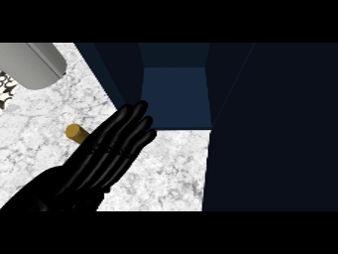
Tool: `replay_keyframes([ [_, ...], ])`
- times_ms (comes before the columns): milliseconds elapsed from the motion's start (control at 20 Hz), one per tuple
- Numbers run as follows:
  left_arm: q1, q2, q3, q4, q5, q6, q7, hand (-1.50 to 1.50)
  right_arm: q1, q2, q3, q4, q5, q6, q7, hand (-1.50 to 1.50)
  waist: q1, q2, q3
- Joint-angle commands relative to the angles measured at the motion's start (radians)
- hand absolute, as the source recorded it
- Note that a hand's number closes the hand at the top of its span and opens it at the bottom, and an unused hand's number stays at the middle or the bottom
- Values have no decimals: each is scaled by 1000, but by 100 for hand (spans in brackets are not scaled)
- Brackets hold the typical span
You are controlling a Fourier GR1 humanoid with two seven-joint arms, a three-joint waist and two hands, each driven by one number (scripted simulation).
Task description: Pick up the wine, place it into the cabinet and close the cabinet
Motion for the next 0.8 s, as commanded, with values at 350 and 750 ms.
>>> replay_keyframes([
  [350,-45,8,-21,-167,-105,103,196,-150,-40,10,43,-208,10,-88,178,-150,9,1,0],
  [750,-66,21,35,-129,-144,100,179,-150,5,-15,14,-281,-31,-77,196,-150,1,1,0],
])
